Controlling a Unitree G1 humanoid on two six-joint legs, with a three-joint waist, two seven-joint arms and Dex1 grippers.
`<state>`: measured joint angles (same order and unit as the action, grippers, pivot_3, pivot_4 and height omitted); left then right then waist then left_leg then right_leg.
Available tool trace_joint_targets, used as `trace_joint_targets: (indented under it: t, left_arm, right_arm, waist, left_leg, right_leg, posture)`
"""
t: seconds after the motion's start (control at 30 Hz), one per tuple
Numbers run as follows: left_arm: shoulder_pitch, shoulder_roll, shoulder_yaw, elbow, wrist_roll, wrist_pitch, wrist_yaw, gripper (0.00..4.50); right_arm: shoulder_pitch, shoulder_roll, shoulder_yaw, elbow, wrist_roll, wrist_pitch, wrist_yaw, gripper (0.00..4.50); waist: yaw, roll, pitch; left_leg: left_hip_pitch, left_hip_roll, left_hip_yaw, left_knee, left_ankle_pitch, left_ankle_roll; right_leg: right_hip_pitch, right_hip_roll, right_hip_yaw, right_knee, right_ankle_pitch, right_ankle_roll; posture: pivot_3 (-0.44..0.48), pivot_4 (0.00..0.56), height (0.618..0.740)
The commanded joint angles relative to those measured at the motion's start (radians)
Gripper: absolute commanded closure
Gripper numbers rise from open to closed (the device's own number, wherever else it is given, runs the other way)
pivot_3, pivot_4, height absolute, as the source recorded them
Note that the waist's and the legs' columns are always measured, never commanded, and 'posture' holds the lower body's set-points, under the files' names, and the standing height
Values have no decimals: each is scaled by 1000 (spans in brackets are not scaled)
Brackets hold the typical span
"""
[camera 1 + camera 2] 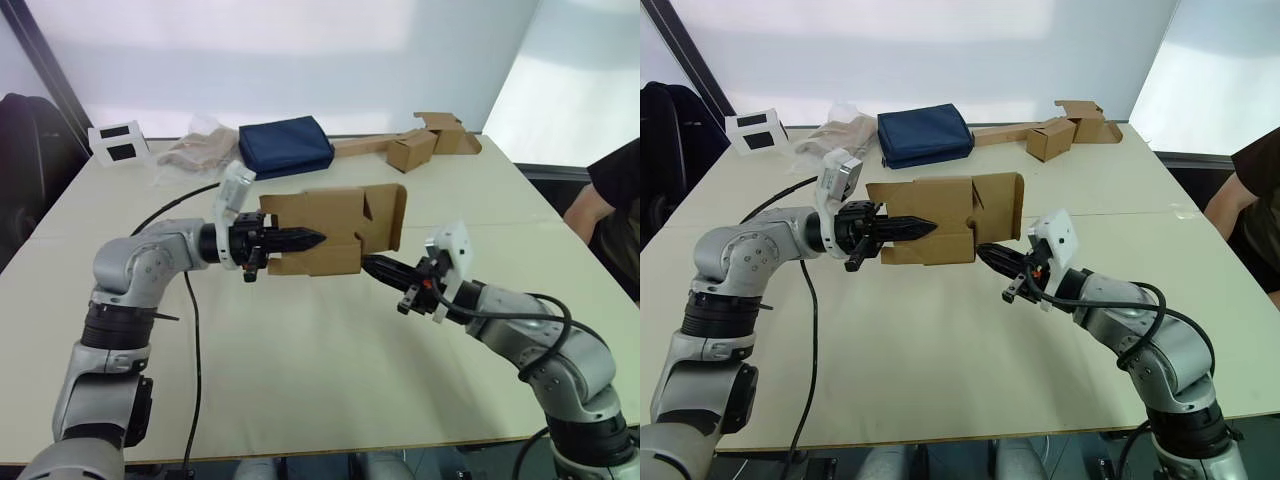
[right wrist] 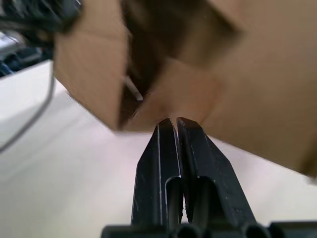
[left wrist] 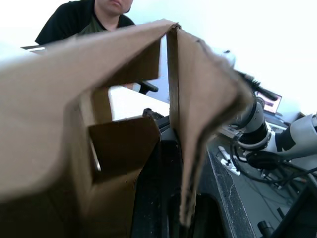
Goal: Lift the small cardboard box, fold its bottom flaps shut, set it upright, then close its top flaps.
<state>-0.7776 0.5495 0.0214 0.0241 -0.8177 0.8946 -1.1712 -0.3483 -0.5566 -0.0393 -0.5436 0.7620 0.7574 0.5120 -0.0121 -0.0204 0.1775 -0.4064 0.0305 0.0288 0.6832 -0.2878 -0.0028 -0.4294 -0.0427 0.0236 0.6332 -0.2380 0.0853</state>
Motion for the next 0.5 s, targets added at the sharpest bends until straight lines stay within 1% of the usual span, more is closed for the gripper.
trace_joint_targets:
  t: [0.03,0.5]
  left_arm:
    - [3,1,29,-36,-22,-2,6,4500]
    - [3,-10,50,-36,-42,-5,40,4500]
  right_arm:
    - [-28,12,-10,-41,44,9,10,4404]
    - [-9,-9,-25,-99,125,78,11,4404]
  waist:
    - [0,0,0]
    - [1,0,0]
  left_leg:
    - [0,0,0,0,0,0]
    - [0,0,0,0,0,0]
  right_leg:
    - [0,0,0,0,0,0]
    - [0,-1,0,0,0,0]
  posture:
    - [0,150,740]
    - [0,150,740]
